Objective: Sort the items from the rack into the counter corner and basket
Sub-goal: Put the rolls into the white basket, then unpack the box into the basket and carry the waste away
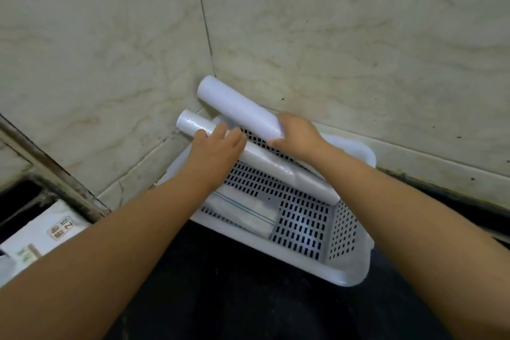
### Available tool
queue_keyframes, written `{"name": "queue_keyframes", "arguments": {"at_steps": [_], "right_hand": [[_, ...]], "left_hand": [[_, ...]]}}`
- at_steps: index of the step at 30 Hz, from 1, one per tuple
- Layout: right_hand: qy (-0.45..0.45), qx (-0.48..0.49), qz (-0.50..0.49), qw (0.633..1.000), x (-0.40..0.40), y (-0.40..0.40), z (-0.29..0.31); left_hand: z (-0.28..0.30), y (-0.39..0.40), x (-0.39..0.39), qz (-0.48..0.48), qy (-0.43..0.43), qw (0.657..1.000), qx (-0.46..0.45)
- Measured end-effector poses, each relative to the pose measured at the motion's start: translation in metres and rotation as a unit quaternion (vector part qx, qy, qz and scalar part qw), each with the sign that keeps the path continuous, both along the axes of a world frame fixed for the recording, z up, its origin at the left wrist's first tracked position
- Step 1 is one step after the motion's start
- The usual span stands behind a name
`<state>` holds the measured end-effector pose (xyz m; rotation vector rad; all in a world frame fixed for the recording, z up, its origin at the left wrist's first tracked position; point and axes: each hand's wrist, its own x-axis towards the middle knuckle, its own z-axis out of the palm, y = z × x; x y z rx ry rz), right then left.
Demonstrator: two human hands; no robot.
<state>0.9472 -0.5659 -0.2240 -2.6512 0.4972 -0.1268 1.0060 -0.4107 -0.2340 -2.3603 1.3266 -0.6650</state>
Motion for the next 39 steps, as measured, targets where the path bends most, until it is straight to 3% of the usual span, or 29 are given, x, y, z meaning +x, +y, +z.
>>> {"name": "queue_keyframes", "arguments": {"at_steps": [7, 16, 21, 25, 31, 39], "right_hand": [[0.034, -0.03, 0.025, 0.999, 0.0, -0.004, -0.022], [0.036, -0.113, 0.044, 0.992, -0.019, -0.004, -0.04], [0.013, -0.155, 0.026, 0.987, -0.049, 0.003, -0.03], [0.023, -0.152, 0.025, 0.988, -0.101, 0.024, -0.015], [-0.012, -0.096, -0.026, 0.995, -0.221, 0.079, 0.01], [0.035, -0.038, -0.112, 0.992, -0.384, 0.128, 0.017]], "left_hand": [[-0.006, 0.001, 0.007, 0.009, 0.017, 1.0, 0.008], [-0.012, -0.024, 0.006, 0.064, 0.161, 0.985, 0.008], [0.004, -0.012, -0.015, 0.086, 0.193, 0.977, -0.009], [0.014, 0.01, -0.057, 0.052, 0.203, 0.977, -0.029], [0.018, 0.054, -0.163, -0.036, 0.29, 0.95, -0.109], [0.0, 0.129, -0.277, -0.103, 0.404, 0.909, 0.006]]}}
